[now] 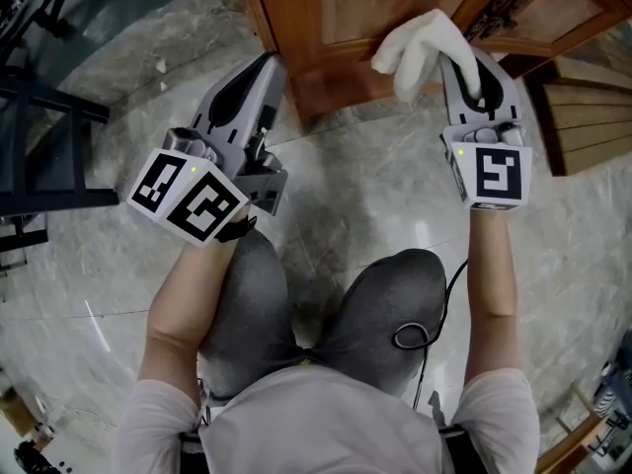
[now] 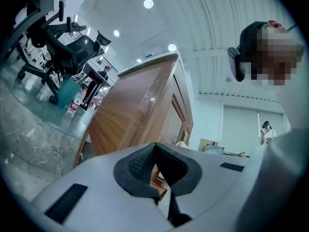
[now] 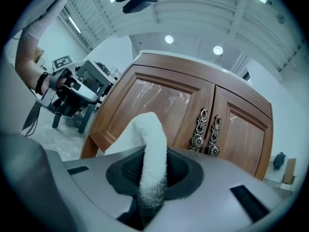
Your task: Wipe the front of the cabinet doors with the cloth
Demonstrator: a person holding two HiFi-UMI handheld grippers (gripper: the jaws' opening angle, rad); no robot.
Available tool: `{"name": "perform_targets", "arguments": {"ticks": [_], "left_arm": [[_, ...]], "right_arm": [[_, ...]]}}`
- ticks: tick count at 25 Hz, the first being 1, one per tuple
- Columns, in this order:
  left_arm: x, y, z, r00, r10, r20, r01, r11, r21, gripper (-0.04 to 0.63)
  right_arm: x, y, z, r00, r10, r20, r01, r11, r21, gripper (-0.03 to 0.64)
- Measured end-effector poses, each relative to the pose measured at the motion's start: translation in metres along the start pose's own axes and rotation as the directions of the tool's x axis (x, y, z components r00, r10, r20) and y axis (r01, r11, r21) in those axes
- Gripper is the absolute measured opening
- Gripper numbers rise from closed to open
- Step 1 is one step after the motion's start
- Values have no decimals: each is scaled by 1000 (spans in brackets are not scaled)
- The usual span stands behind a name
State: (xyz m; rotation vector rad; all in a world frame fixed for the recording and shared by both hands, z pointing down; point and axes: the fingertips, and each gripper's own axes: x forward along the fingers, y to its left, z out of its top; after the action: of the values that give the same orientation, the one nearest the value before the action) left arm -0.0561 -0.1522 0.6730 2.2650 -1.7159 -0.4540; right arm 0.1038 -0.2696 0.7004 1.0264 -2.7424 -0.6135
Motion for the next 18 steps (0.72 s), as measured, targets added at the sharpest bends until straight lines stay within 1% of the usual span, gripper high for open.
{"name": "perform_targets", "arguments": {"ticks": [2,5,8,10,14,15,18], "left_arm": [[-1,3,1,1000,-6,-1,6,1000,5,17],[-1,9,4,1000,-9,-2,9,1000,11,17],[-1,14,11,1000,-7,-14,7,1000,15,17],[-2,15,21,1000,1,-24,-1,1000,9,17],[6,1,46,997,-2,-73,4,1000,24,17],[11,-5,53,997,-8,-83,9,1000,15,17],[13,-17,73,993,-3,-119,-4,998,-58,17]], "right_arm": [[1,11,11,999,20,25,-20,1000,-4,81],[6,24,32,995,41,90,-41,999,-3,81],[10,32,50,994,49,100,-49,999,3,81],[10,37,66,996,47,80,-48,999,14,81],[14,43,94,998,68,-11,-68,997,22,81],[15,38,100,997,73,-28,-72,997,23,81],[14,30,129,996,72,-58,-69,996,52,81]]}}
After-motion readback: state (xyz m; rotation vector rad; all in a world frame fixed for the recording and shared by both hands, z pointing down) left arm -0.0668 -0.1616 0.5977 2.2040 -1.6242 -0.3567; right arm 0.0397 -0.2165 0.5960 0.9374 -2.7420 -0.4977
